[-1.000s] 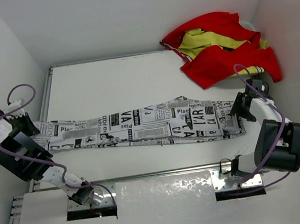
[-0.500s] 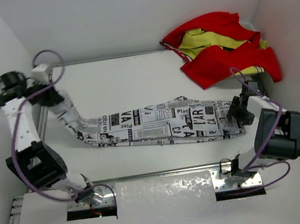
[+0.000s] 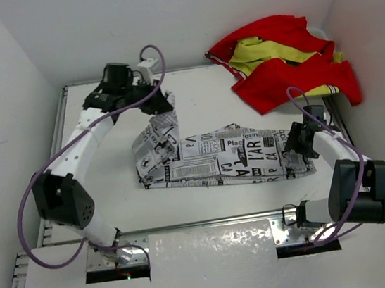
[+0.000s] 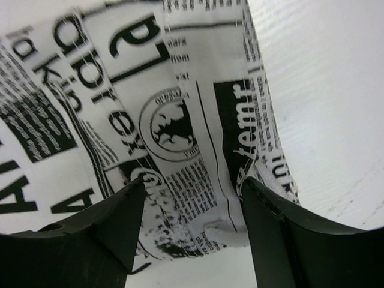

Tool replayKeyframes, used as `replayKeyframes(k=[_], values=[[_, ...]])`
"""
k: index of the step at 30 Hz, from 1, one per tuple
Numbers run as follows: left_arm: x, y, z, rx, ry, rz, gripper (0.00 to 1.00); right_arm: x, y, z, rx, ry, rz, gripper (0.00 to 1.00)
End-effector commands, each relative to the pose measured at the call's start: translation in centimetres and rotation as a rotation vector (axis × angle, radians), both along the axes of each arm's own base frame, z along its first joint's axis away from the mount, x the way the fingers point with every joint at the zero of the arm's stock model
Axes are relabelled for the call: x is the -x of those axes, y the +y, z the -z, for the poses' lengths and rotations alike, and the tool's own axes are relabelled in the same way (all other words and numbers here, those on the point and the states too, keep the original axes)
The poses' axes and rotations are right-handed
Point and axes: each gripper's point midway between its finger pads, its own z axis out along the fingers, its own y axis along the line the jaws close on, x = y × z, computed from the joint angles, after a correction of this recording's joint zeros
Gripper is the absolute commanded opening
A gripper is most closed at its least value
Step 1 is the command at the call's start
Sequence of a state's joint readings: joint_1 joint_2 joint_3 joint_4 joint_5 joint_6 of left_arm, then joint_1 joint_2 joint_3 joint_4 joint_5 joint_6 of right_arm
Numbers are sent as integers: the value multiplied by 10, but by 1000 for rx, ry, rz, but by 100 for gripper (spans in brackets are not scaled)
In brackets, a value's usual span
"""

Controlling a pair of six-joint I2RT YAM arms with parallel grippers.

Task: Fold and stack the trousers
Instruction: Fold the trousers

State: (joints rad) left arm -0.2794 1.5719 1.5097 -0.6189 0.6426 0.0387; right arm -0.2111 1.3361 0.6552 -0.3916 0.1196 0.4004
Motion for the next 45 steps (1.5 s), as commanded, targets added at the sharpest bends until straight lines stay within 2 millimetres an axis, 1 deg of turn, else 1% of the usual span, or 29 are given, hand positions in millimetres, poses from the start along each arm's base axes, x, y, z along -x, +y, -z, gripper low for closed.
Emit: replayKeyframes(k=[1,2,5,13,18,19,20,21,22,23,24,25,27,28,30,31,32,33,34,35,36,37,38,39,40,41,42,44,45], values=[[-6,-47,-6,36,-9,28,0,5,5,1,-3,-18,25,64],[0,-63,5,23,13,62,0,8,6,2,-2,-16,28,64],[14,-87,21,8,53,113,0,10,7,0,4,-21,21,64],[35,-123,42,-19,85,179,0,11,2,-10,37,-31,7,65],[35,-136,64,-41,119,193,2,9,6,-11,24,-35,-2,65],[40,-142,66,-36,126,222,9,9,6,-12,22,-35,-5,66],[43,-147,77,-47,146,244,30,9,6,-13,22,-36,-8,67],[44,-153,75,-49,125,279,42,9,7,-13,22,-31,-18,67],[56,-161,79,-61,136,332,61,7,6,-17,26,-39,-25,67],[64,-169,84,-66,149,383,75,6,5,-20,33,-41,-26,68],[64,-177,71,-73,65,456,76,7,4,-22,40,-34,-34,68],[81,-183,69,-86,75,518,80,3,1,-29,55,-48,-31,68],[84,-188,38,-62,-30,597,81,-4,-2,-44,73,-80,-39,68],[83,-177,21,-58,-59,593,81,-7,-3,-49,77,-93,-39,69],[71,-152,11,-61,-93,555,81,-14,1,-62,68,-136,-56,69],[45,-116,-5,-49,-124,447,76,-19,4,-69,64,-163,-67,68],[39,-89,17,-63,-38,367,70,-24,14,-74,54,-190,-99,68],[11,-42,26,-76,2,224,61,-28,21,-82,44,-224,-109,68],[5,-13,35,-111,34,133,46,-32,29,-85,34,-247,-126,67],[9,14,63,-153,109,78,43,-39,47,-90,11,-287,-163,67],[9,35,77,-184,143,38,42,-39,58,-89,-7,-299,-186,63],[8,67,89,-223,177,-41,43,-42,73,-90,-25,-313,-226,60],[15,89,109,-246,226,-92,47,-44,97,-88,-57,-317,-278,55],[27,97,128,-259,277,-103,58,-45,119,-87,-80,-322,-340,52],[28,104,136,-264,284,-126,62,-47,134,-87,-120,-321,-366,50],[30,109,145,-281,298,-142,66,-47,146,-77,-151,-282,-387,50],[40,111,160,-291,335,-148,68,-48,158,-73,-178,-266,-403,52],[37,117,171,-309,326,-178,71,-50,183,-70,-282,-239,-420,61],[42,119,182,-316,350,-192,71,-53,195,-62,-313,-218,-435,64]])
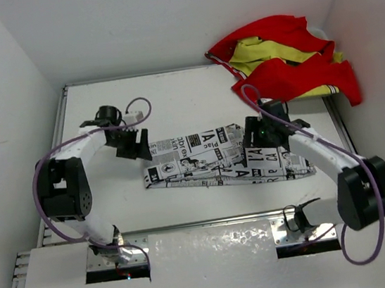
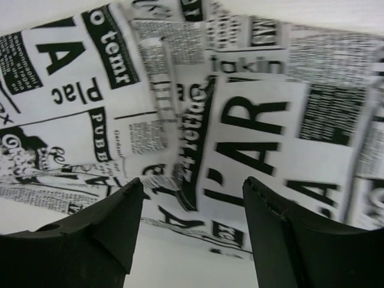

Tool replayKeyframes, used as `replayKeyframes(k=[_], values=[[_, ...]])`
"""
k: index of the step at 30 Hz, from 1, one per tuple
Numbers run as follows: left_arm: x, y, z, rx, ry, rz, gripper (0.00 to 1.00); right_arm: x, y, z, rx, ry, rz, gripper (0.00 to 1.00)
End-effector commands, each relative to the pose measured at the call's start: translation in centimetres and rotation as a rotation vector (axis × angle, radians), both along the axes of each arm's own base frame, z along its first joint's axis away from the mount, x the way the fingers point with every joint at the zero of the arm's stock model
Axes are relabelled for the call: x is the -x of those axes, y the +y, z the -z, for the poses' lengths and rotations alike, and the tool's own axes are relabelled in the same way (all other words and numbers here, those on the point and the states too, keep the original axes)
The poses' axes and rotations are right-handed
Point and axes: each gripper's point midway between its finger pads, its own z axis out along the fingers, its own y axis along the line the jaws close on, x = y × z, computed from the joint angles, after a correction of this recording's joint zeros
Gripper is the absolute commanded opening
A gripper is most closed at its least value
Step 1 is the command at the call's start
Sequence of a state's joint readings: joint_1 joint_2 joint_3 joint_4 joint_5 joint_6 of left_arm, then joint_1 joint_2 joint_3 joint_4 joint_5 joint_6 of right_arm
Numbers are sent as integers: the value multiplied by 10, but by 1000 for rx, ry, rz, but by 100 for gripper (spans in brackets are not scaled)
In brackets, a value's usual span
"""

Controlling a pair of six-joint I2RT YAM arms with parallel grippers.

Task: Fold and stack the trousers
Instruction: Fold the trousers

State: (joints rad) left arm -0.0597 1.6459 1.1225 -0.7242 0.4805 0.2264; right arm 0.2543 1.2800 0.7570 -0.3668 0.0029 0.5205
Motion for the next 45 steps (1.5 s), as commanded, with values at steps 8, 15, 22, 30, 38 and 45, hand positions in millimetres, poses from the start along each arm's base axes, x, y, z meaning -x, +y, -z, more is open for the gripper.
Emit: replayKeyframes(k=[8,15,22,30,38,45], values=[[-4,1,32,0,-9,-25,71,-26,66,41,-202,167,-36,68],[14,-7,53,47,51,-29,69,-22,72,64,-221,248,-33,63],[23,-16,68,101,128,-19,38,-21,83,63,-283,257,-35,17],[15,-8,55,96,111,-1,0,-10,72,32,-246,226,-53,0],[20,-9,35,117,76,96,43,31,74,27,-309,291,-86,0],[22,-3,45,81,102,93,53,26,62,44,-243,321,-57,0]])
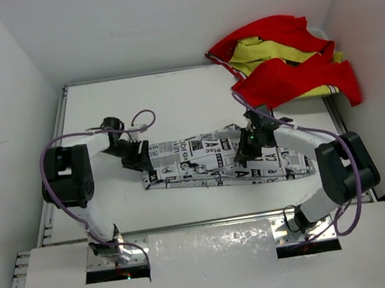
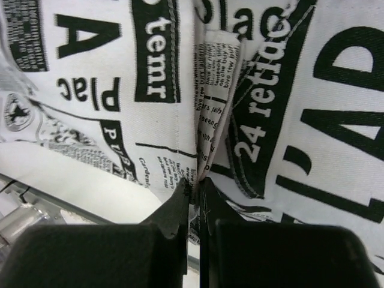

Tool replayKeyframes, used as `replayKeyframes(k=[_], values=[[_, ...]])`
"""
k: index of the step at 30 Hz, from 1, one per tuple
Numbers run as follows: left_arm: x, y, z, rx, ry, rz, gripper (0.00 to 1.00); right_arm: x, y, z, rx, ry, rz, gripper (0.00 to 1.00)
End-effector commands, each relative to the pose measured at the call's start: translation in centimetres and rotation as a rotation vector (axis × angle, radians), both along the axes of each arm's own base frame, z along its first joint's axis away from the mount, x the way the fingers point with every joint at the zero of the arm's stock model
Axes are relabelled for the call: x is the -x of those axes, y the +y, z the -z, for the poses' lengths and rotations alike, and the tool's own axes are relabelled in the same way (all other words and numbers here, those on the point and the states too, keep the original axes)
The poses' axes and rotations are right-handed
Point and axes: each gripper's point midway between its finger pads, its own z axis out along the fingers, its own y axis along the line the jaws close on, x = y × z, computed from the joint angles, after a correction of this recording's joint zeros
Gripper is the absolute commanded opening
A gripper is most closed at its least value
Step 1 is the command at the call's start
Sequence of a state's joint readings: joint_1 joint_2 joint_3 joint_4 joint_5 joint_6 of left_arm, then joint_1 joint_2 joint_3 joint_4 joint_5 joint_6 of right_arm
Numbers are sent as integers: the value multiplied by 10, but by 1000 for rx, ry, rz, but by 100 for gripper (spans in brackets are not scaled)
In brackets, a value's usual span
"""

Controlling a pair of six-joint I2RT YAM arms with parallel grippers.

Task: Fold and stack the trousers
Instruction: Fold the trousers

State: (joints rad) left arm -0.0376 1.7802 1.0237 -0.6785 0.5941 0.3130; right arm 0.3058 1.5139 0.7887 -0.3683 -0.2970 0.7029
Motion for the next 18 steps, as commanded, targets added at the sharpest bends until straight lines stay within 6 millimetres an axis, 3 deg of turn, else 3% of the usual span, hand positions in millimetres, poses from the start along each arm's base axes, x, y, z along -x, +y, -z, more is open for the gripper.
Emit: replayKeyframes(k=[1,4,5,7,8,10,14,18], values=[[-7,5,-7,-10,-41,14,54,-11,-12,10,57,4,18,0],[-3,8,3,-27,-27,4,57,-26,-27,14,118,2,38,19],[-2,8,7,-26,-22,1,57,-37,-30,8,146,-33,17,33],[2,4,11,-15,-4,12,55,-39,-42,7,232,-31,-25,43],[4,2,13,-8,13,17,48,-48,-44,-3,249,-59,-38,50],[5,-3,12,14,17,34,37,-47,-53,-10,294,-62,-67,56],[5,-12,6,79,42,54,0,-46,-80,-33,333,-121,-4,68],[-7,6,-18,101,20,54,0,-27,-128,-33,369,-96,111,71]])
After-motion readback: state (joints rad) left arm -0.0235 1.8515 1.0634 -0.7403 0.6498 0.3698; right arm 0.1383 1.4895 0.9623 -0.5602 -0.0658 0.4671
